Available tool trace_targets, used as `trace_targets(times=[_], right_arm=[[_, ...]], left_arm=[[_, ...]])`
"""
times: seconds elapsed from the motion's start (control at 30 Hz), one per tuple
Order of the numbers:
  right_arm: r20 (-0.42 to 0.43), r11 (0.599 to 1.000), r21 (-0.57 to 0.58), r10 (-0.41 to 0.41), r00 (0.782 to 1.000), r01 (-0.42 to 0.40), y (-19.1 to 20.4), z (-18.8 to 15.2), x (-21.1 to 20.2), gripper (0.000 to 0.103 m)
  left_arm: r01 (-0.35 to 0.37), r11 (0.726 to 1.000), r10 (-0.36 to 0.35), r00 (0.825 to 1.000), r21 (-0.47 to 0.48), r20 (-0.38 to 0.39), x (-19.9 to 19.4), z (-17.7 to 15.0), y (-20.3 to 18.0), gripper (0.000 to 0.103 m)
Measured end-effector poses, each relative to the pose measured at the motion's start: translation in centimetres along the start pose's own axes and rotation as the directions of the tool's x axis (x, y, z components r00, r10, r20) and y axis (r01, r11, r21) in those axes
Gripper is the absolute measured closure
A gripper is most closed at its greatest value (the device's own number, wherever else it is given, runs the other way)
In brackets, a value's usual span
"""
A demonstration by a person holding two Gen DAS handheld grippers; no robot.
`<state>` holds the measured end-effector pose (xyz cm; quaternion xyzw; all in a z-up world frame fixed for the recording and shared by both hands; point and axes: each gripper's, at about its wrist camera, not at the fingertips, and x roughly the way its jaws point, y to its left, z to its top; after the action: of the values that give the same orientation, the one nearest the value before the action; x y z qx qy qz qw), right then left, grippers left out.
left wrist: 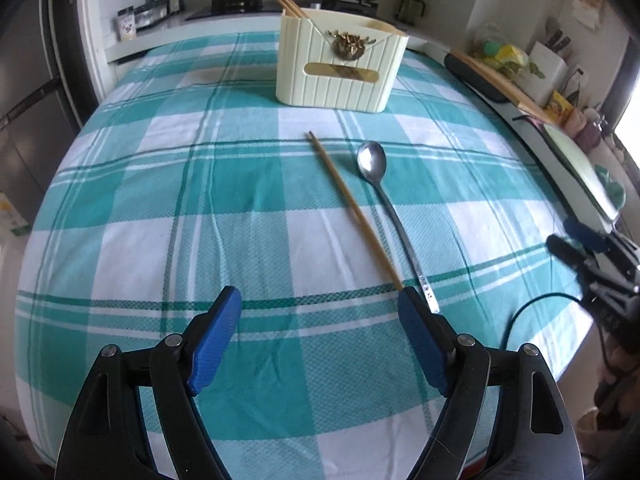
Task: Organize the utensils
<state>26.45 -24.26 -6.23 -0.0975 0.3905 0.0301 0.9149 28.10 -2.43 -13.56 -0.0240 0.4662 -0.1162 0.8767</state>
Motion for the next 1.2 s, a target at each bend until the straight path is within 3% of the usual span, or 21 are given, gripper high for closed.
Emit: trace_targets(times=[0.07,0.13,0.2,0.27,0.3,0.33,0.4,0.43,0.47,0.53,0.7,0.8,0.87,0.93,1.03,1.2], right_arm=[[0.020,0.999,-0.016,-0.034,0.999,0.035,-1.7,0.6,-1.7,0.053],[0.053,0.991,-0.037,-0.125,0.991,0.127,-4.2,1.4,-4.5,0.054],[0.113,0.946,-0.079,-0.304,0.946,0.313,-6.9,2.6,-8.4,0.053],[0.167,0.838,-0.162,-0.497,0.852,0.521,-8.9,4.2,-11.3,0.051],[0.160,0.805,-0.210,-0.531,0.832,0.555,-9.3,4.8,-11.8,0.046],[0.151,0.796,-0.243,-0.533,0.832,0.554,-9.5,5.3,-11.8,0.045],[0.127,0.841,-0.276,-0.448,0.885,0.465,-9.2,5.9,-11.3,0.045],[0.097,0.895,-0.254,-0.355,0.930,0.368,-8.8,6.0,-10.4,0.045],[0.066,0.934,-0.228,-0.266,0.962,0.274,-8.3,5.8,-9.3,0.045],[0.026,0.976,-0.188,-0.108,0.994,0.111,-6.4,4.8,-6.7,0.049],[0.007,0.991,-0.082,0.103,0.995,-0.102,-1.1,2.0,-1.4,0.049],[0.014,0.990,-0.029,0.136,0.991,-0.135,0.5,1.3,0.9,0.049],[-0.001,0.986,0.001,0.167,0.986,-0.167,1.0,1.2,2.5,0.049],[-0.008,0.984,0.010,0.180,0.984,-0.180,1.8,1.3,3.6,0.049],[-0.017,0.979,0.025,0.205,0.979,-0.204,2.7,0.9,4.7,0.055],[-0.057,0.965,0.050,0.261,0.964,-0.259,5.1,1.4,7.4,0.065]], left_arm=[[-0.006,1.000,0.006,1.000,0.002,0.002,-0.3,-0.2,0.1,0.021],[-0.024,1.000,0.024,1.000,0.005,0.014,-0.8,-0.2,0.4,0.021],[-0.045,0.999,0.045,0.998,-0.008,0.043,-1.5,0.2,1.0,0.016],[-0.045,0.999,0.047,0.997,-0.029,0.067,-1.6,0.6,1.3,0.011],[-0.040,0.998,0.043,0.997,-0.041,0.072,-1.3,0.9,1.4,0.011],[-0.034,0.998,0.037,0.997,-0.051,0.065,-0.7,1.3,1.2,0.011],[0.005,0.998,-0.001,0.998,-0.060,0.060,1.1,2.2,0.6,0.011],[0.018,0.998,-0.014,0.998,-0.066,0.061,1.9,2.6,0.3,0.011],[0.020,0.997,-0.016,0.998,-0.076,0.056,3.0,3.0,-0.1,0.011],[-0.003,0.996,0.007,0.999,-0.085,0.047,4.8,3.8,-0.7,0.015],[-0.088,0.994,0.089,0.996,-0.065,0.018,7.6,4.8,-1.8,0.021],[-0.131,0.991,0.131,0.991,-0.026,-0.013,8.9,4.6,-2.3,0.034],[-0.151,0.989,0.151,0.989,-0.001,0.008,9.0,4.3,-2.6,0.041],[-0.155,0.988,0.155,0.988,0.023,0.027,8.9,4.1,-2.9,0.068],[-0.147,0.989,0.146,0.989,0.032,0.038,8.7,3.9,-2.8,0.097],[-0.133,0.991,0.132,0.991,0.015,0.031,8.0,3.4,-1.6,0.099]])
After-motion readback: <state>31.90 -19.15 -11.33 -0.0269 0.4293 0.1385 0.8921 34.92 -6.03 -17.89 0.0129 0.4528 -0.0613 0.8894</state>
